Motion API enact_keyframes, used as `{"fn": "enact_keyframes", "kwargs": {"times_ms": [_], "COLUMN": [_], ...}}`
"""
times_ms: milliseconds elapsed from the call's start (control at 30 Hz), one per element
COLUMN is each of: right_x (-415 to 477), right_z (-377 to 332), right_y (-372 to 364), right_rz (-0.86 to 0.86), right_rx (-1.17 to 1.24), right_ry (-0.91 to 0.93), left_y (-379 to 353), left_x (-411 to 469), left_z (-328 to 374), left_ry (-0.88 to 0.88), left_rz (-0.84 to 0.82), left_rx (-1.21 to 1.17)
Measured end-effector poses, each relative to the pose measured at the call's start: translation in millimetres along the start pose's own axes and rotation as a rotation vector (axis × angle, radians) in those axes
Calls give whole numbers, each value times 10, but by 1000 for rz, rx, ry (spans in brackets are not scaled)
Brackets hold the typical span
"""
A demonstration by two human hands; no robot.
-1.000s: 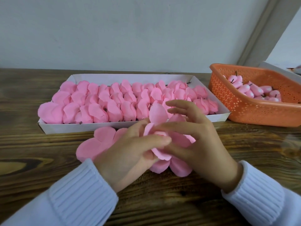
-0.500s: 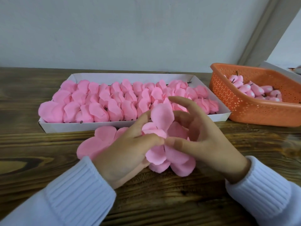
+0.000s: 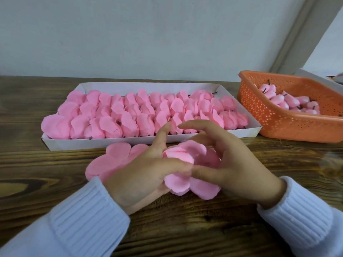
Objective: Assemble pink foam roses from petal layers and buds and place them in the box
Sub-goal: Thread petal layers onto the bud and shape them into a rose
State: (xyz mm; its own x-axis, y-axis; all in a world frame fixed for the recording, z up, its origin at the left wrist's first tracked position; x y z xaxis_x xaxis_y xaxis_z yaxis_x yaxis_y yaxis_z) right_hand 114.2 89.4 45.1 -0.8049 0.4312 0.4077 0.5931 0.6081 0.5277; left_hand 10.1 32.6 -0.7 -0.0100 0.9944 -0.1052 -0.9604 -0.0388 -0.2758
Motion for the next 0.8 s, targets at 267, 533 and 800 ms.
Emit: {"fn": "enact_keyframes", "kwargs": {"times_ms": [267,533,800], "right_x": [-9,1,-32], "right_z": [40,87,147], "right_y": [-14,-2,134], "right_rz": [88,121,325], "right_rx": [300,247,56], "right_ry": [-57,-79,-64], "left_y": [-108,-134,-76], "left_x": [-43,-52,-9], "left_z": [67,90,20], "left_ry": [-170,-178,-128], "left_rz": [-11,53,91], "left_rx": [205,158,51]}}
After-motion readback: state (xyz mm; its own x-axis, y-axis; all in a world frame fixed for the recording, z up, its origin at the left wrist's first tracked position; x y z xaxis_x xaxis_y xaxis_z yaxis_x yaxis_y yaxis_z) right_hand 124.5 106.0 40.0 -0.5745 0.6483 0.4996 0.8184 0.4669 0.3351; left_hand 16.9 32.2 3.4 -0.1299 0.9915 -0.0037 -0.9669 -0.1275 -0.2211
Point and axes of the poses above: each hand's wrist, its own x-axis towards the middle knuckle, its own y-axis out of the back of the hand, z = x × y, the point moved 6 cm from there along x, towards the middle knuckle, and after that the axes turned 2 degrees about y, right-handed, at the moved point
